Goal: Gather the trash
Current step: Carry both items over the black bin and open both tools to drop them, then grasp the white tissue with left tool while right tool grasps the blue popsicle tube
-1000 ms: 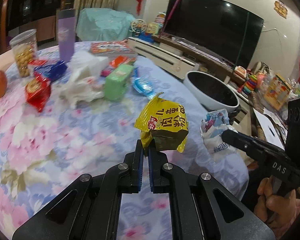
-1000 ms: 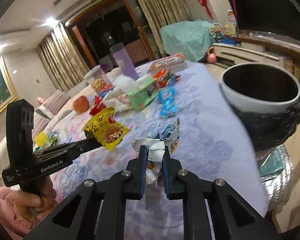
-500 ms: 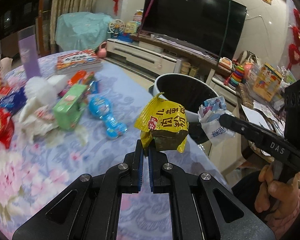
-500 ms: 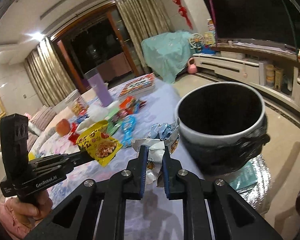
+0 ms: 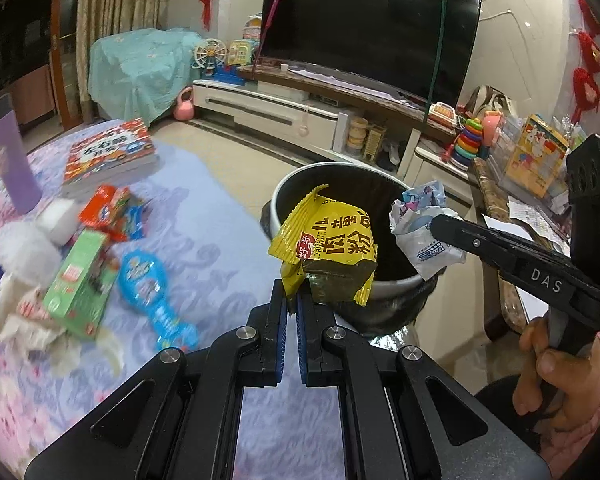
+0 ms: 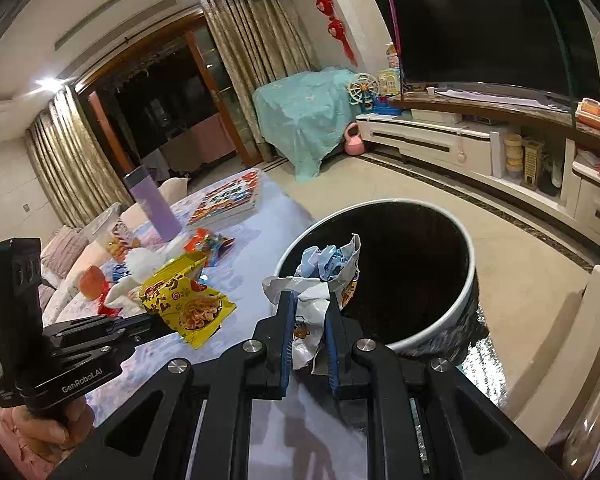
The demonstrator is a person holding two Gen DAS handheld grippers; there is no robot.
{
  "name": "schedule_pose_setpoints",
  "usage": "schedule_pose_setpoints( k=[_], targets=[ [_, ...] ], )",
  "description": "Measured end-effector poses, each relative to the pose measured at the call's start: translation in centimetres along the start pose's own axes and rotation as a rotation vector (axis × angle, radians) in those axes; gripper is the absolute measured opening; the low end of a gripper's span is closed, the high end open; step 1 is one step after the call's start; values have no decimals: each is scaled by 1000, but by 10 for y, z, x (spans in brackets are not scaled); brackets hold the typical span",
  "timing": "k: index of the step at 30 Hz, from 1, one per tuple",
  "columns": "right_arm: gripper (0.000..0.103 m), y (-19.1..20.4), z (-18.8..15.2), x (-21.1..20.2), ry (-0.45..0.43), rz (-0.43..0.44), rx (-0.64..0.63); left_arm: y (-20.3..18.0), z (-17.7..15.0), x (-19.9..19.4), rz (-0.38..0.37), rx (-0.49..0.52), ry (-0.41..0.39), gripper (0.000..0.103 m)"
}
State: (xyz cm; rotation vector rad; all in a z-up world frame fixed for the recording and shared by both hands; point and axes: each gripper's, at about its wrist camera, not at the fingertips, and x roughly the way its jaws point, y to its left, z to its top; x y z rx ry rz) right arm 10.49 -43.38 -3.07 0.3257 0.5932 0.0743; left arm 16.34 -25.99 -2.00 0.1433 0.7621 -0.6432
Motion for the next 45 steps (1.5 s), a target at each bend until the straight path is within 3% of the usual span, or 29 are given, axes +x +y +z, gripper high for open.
schedule_pose_setpoints(
  k=[13, 22, 23, 25, 26, 27, 32, 35, 38, 45],
  targets=[
    [15, -33, 29, 19, 16, -40, 15, -24, 32, 45, 11, 68, 60, 4],
    [20, -45, 36, 34, 50, -43, 31, -35, 38, 69, 18, 108, 112, 6],
    [22, -47, 36, 35, 54, -47, 32, -35, 37, 71, 18, 110, 124, 9],
    [35, -51, 39, 39, 70, -50, 39, -35, 36, 74, 16, 109, 135, 26],
    [44, -53, 39, 40, 76, -53, 44, -35, 34, 73, 21, 106, 131, 46],
    [47, -54, 39, 41, 77, -55, 46, -34, 33, 71, 23, 102, 123, 58],
    [64, -54, 37, 34, 66, -63, 56, -24, 24, 59, 28, 72, 110, 59],
    [73, -51, 36, 26, 44, -60, 58, -9, 10, 43, 42, 23, 87, 65],
    [94, -42, 31, 15, 21, -55, 63, 7, -5, 26, 62, -23, 67, 66],
    [100, -6, 8, -3, -9, -13, 70, 45, -39, -16, 105, -135, 28, 67]
  ],
)
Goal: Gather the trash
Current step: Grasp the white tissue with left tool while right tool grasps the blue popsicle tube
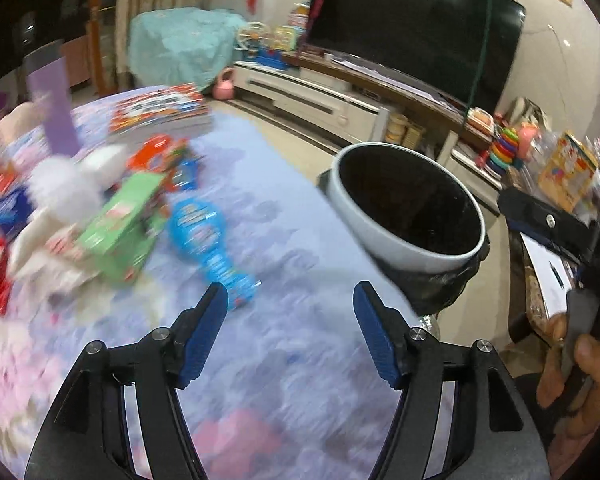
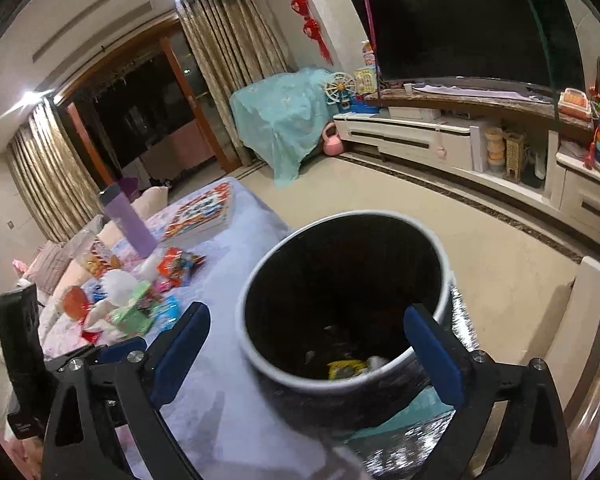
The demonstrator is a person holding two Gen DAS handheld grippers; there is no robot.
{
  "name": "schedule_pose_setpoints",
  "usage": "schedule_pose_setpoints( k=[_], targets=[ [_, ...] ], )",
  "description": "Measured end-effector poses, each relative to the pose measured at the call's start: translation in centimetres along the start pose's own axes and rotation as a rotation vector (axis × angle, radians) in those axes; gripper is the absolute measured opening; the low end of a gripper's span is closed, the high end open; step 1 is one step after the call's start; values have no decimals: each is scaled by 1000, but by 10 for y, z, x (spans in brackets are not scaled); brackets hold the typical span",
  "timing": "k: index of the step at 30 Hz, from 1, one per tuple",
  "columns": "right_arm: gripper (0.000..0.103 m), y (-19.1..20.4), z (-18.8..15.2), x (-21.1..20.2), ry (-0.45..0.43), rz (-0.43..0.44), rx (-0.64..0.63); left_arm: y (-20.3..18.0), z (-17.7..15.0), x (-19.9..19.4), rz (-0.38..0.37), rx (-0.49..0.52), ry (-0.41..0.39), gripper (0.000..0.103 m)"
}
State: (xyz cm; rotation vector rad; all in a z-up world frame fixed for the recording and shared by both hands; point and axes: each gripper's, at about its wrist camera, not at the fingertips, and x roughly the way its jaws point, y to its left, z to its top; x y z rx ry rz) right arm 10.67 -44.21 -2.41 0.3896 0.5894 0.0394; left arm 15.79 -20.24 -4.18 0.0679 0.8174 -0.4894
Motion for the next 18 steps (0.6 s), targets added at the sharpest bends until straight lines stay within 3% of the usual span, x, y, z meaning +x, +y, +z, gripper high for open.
schedule_pose_setpoints(
  k=[11, 18],
  targets=[
    [100, 68, -44, 7, 54, 66, -65, 74, -42, -50, 76, -151, -46, 69],
    [100, 101, -59, 24, 98, 105, -107, 110, -58, -60, 120, -229, -48, 69]
  ],
)
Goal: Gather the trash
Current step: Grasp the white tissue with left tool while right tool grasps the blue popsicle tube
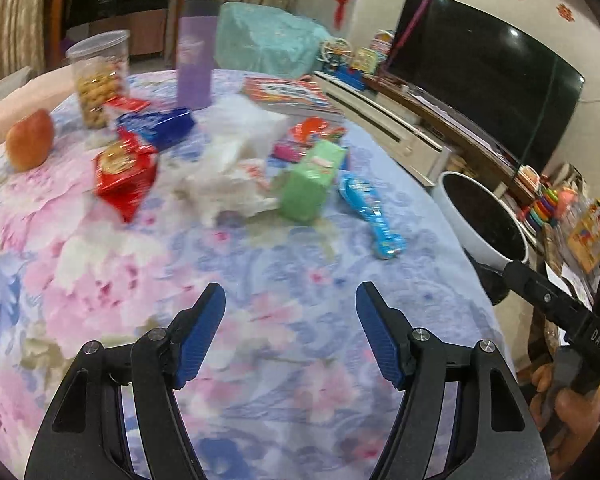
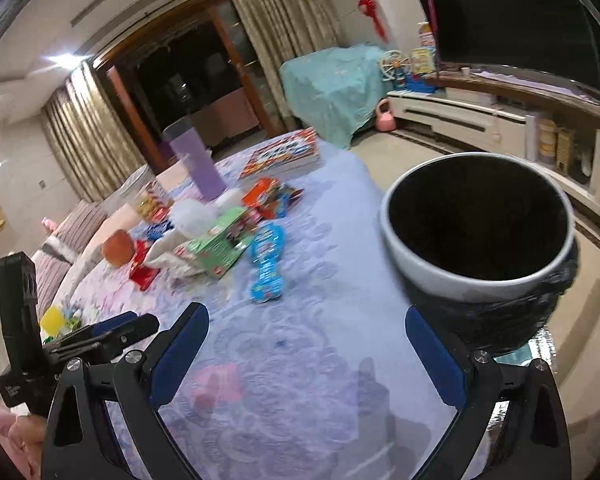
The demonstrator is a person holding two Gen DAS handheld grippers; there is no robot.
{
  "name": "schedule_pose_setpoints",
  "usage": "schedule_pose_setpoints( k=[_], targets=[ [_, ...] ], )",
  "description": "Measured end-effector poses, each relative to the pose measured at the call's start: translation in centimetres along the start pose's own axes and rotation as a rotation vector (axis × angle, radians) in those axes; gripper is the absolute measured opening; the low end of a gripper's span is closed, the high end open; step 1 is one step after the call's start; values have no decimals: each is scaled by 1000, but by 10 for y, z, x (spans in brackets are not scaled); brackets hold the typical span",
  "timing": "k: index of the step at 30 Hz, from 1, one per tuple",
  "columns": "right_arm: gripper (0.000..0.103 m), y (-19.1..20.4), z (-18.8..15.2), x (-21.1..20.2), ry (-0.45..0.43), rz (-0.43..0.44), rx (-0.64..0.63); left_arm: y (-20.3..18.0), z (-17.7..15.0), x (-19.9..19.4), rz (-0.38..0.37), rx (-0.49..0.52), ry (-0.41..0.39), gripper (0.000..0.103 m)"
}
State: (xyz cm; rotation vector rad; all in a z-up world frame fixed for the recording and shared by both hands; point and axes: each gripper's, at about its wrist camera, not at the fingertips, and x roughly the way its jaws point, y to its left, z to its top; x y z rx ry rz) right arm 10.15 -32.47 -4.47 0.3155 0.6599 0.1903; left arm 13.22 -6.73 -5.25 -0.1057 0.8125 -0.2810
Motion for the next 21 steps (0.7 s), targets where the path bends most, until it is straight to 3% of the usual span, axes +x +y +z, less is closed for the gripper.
schedule_pose_setpoints(
  k=[12, 21],
  targets=[
    [99, 36, -6, 32, 37, 16, -55, 37, 7, 6, 12, -78, 20, 70],
    [94, 40, 8, 65, 66, -4, -70, 43, 37, 24, 14, -73, 6, 70]
  ],
)
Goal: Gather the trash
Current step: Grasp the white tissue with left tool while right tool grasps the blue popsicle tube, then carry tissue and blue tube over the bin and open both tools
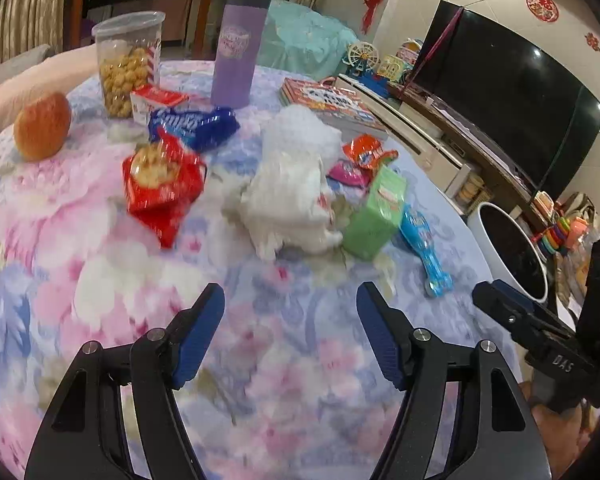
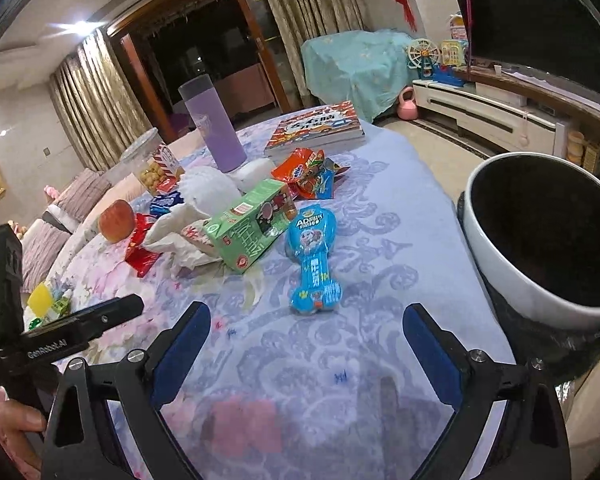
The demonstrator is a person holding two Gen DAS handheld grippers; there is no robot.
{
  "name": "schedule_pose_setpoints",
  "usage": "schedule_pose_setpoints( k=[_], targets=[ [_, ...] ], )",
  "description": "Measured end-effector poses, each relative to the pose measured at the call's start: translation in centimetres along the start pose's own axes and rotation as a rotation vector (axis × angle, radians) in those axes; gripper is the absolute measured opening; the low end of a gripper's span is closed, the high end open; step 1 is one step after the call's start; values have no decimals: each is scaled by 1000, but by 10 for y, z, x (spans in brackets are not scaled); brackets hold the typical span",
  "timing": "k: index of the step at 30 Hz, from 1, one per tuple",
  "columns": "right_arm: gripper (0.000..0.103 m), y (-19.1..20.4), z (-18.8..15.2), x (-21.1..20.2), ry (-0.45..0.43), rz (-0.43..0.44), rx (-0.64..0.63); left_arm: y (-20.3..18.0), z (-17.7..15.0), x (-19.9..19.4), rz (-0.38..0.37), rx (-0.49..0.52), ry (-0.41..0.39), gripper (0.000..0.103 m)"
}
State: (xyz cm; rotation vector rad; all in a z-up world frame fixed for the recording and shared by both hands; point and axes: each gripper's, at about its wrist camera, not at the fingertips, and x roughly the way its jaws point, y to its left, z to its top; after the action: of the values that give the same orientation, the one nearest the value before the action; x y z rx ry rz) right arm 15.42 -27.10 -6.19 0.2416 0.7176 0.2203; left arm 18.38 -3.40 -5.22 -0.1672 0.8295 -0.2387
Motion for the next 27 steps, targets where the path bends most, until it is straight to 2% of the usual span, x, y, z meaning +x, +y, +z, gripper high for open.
schedule_pose_setpoints(
  k=[5, 8, 10, 12, 14, 16, 20, 27],
  targets=[
    [81, 1, 13, 26, 44, 4, -15, -2, 23, 12, 22, 26, -30, 70],
    [77, 4, 18, 44, 73, -9, -32, 0, 31, 24, 43, 36, -27, 70],
    [72, 4, 20, 54, 87, -9, -36, 2, 34, 34, 45, 42, -23, 65],
    [60, 5, 21, 64, 114, -12, -43, 2, 34, 44, 23, 49, 1, 43],
    [50, 5, 21, 72, 143, -22, -50, -1, 32, 48, 9, 58, 14, 35],
    [27, 6, 22, 72, 144, -29, -64, -5, 29, 44, 14, 87, -2, 32],
    [18, 0, 18, 60, 122, 4, -42, -7, 22, 28, -7, 102, -16, 28],
    [17, -2, 9, 31, 81, 47, -19, -10, 7, -2, -51, 73, -26, 27]
  ],
)
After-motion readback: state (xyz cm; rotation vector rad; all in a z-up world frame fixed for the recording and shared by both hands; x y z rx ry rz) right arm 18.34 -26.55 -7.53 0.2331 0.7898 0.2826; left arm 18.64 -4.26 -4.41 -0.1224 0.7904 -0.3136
